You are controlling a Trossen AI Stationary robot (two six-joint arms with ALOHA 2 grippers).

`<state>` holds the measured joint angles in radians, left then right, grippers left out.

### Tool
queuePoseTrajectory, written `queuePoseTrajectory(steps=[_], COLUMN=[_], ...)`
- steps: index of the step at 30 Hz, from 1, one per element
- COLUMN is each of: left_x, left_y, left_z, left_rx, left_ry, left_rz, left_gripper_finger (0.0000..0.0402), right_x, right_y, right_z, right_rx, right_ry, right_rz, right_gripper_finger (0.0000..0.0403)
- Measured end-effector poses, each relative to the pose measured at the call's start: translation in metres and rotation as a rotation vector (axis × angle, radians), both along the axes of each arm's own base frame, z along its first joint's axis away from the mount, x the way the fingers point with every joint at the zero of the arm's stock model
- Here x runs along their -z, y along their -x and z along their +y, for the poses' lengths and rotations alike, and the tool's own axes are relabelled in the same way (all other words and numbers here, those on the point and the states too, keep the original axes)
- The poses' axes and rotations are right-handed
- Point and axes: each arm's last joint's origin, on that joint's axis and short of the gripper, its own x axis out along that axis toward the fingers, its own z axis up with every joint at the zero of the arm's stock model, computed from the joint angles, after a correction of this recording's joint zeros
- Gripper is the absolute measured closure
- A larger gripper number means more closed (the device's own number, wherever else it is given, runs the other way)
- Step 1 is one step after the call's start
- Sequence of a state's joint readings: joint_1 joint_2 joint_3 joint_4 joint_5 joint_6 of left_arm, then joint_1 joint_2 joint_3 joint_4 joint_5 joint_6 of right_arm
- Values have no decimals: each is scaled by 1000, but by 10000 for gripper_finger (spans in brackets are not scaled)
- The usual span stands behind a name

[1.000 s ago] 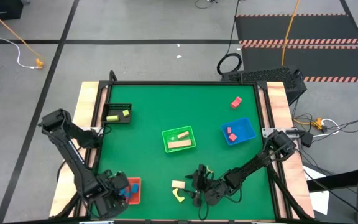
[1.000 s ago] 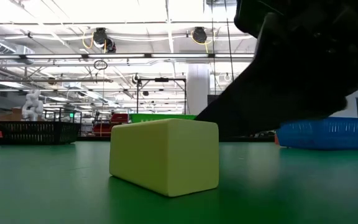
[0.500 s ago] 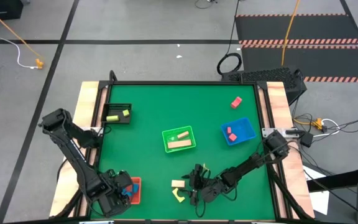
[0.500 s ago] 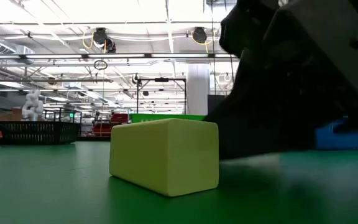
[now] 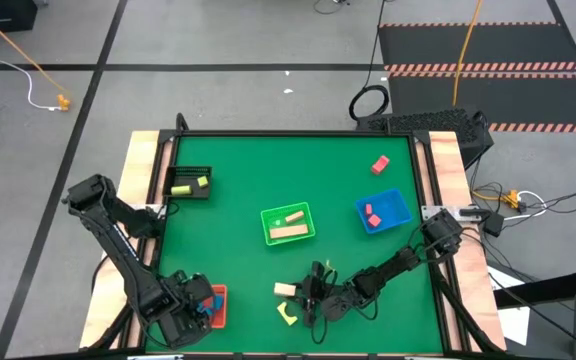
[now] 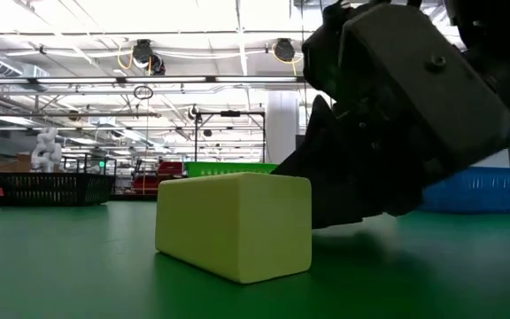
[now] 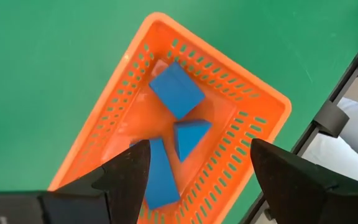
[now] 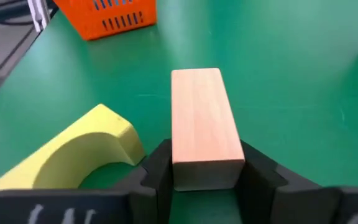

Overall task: Sort & place blocks by color
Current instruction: Put the light brown block into the green bin

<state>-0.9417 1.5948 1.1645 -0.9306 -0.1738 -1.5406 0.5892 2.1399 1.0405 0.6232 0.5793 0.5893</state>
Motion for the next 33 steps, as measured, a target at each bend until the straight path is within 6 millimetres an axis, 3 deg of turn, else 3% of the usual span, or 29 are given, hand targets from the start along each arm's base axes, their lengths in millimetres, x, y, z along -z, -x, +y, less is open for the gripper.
queuePoseTrajectory(steps=[4, 10, 15, 19, 24, 33], left_x=[0, 0, -1, -2, -3, -4], left_y=[-1, -2, -8, -14, -23, -39], left_z=[0, 2, 6, 11, 20, 35], left_rx=[21, 20, 0, 14, 2, -29], left_ry=[-21, -56, -117, -170, -233, -322], left_rz=[-21, -62, -133, -174, -220, -276], left_gripper_finger=[126, 125, 128, 128, 127, 126], right_x=[-9, -47, -85, -105, -115, -107], right_y=[0, -2, -5, -7, -11, -20], right_z=[1, -3, -17, -38, -73, -124], right_rx=[-4, -21, -33, 60, 192, 360], right_ry=[-55, -14, 77, 197, 279, 234], right_rz=[-11, -93, -171, -178, -100, -1], right_gripper_finger=[291, 291, 291, 291, 291, 291])
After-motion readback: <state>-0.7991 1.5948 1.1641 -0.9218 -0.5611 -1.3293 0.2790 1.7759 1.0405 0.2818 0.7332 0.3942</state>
